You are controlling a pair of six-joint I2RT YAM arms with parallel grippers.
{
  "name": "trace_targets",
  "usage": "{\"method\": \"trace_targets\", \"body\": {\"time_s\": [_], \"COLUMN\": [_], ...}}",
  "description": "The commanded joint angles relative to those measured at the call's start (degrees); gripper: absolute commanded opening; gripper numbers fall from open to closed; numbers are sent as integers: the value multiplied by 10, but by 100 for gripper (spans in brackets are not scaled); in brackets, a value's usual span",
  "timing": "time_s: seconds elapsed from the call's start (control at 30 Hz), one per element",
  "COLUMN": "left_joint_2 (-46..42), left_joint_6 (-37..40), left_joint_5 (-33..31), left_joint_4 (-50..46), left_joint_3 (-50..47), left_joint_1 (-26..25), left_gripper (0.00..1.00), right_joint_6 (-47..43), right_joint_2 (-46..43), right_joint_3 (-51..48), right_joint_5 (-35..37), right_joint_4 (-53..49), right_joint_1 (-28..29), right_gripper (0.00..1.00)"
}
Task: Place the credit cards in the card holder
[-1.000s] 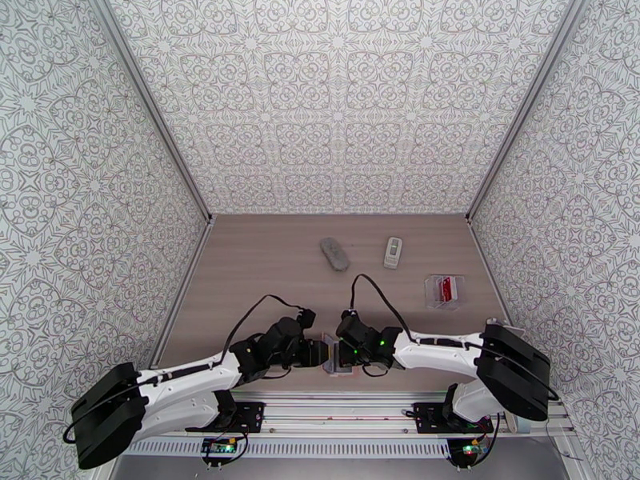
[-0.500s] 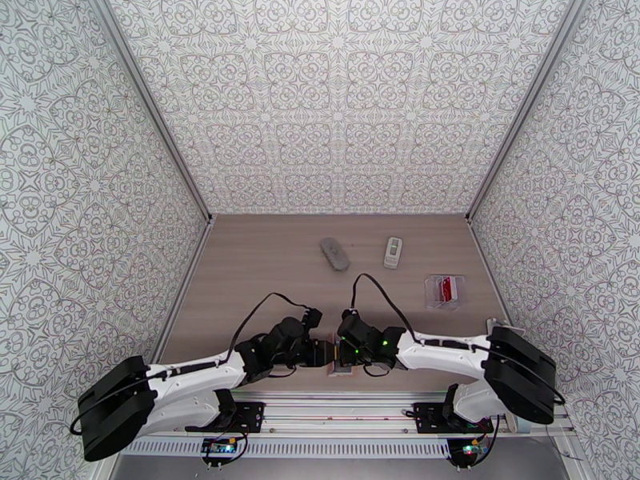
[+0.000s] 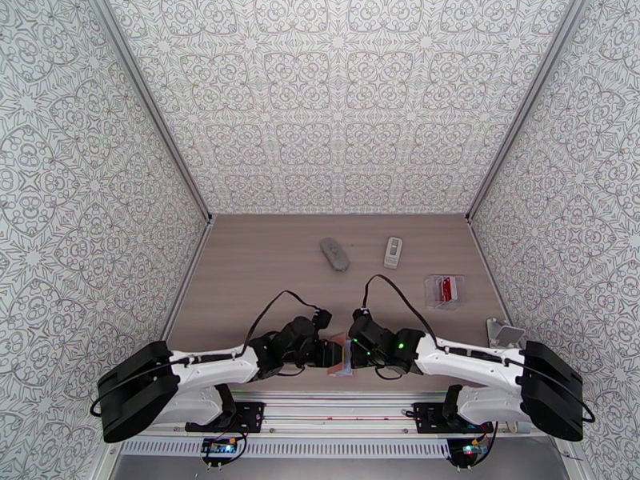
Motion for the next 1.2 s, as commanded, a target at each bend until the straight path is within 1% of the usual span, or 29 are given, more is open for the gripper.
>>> {"method": "trace_targets", "body": {"time_s": [0.0,0.23,0.4,0.5,0.63,0.83,1.0,1.17], "left_joint_2": [22,51,56,49,23,-18,-73,-113], "left_joint_6": [10,8,8,14,31,36,36,32], "left_joint_5": [-1,3,9,17,24,34,23,13], "left_joint_4": [1,16,22,20,-14,-33,-62,-91], "left_joint_3": [23,31,35,36,38,27,5,-14], "left_joint_1": [-9,-16,-18,-15,1,22,40,50], "left_gripper": [29,27,30,33,35,35,30,22], "right_joint_6": [1,-3,-4,-3,-2,-2,-2,-3], "right_joint_2": [-21,-28,-24,-20,-22,-20,-15,-19], "right_joint_3": [-12,-8,-8,-8,-10,-12,-11,-13], "right_joint_5": [16,15,13,12,12,12,10,13], "right_joint_4": [-25,-31,-29,-28,-26,-20,-16,-17], "right_joint_1": [-5,-9,-11,-12,-13,-14,-14,-14], "right_gripper": [0,0,0,0,0,0,0,0]}}
